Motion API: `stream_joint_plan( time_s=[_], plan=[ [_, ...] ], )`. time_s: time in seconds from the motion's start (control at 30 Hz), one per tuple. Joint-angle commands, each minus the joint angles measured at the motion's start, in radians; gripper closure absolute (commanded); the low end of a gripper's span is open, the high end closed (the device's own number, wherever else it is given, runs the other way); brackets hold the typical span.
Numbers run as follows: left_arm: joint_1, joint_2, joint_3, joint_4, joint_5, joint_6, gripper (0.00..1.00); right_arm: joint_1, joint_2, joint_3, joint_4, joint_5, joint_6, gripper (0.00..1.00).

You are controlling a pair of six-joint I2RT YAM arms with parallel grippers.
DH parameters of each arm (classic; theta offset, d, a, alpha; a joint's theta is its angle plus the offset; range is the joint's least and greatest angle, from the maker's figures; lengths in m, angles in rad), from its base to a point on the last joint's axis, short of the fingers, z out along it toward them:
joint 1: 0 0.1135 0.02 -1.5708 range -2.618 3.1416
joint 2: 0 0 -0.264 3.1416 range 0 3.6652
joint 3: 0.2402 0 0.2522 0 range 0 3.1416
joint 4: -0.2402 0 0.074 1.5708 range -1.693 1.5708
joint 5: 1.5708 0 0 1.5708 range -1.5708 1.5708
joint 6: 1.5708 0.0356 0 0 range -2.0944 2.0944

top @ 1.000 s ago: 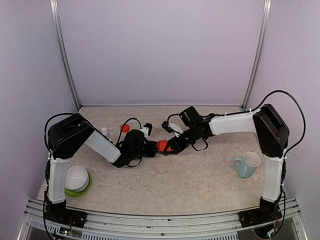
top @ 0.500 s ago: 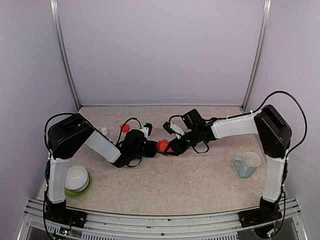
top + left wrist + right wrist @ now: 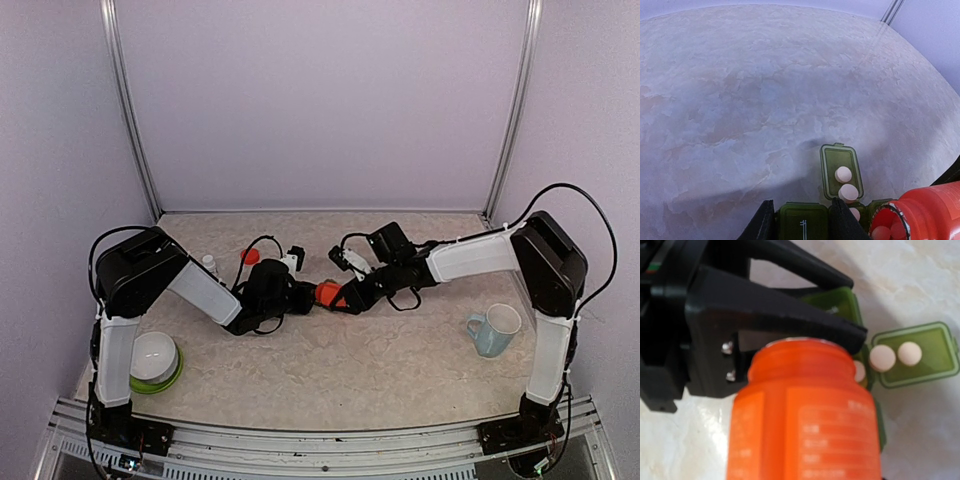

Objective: Sort the pills into containers
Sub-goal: Pour the pill into the compartment of the pill container.

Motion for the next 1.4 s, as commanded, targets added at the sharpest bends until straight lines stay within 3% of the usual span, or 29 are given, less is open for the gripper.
stream_joint_plan(
  time_s=[0.0, 0.8, 1.0, 1.2, 1.37],
  plan=[
    [0.0, -0.008, 0.013, -0.058, -0.013, 0.017, 0.81, -0.013, -0.031, -0.051, 0.052, -0.019, 0.009, 1.0],
    [0.006, -0.029, 0.008, -0.062, -0.013, 0.014, 0.81, -0.067, -0.121, -0.322, 0.551, -0.195, 0.069, 1.0],
    [0.013, -0.077, -0.008, -0.054, -0.002, -0.004, 0.8, -0.073, -0.188, -0.359, 0.608, -0.196, 0.072, 1.0],
    [0.015, -0.107, -0.022, -0.044, 0.01, -0.03, 0.65, -0.078, -0.222, -0.369, 0.607, -0.197, 0.069, 1.0],
    [0.015, -0.106, -0.026, -0.04, 0.011, -0.037, 0.62, -0.078, -0.234, -0.381, 0.616, -0.198, 0.074, 1.0]
  ],
)
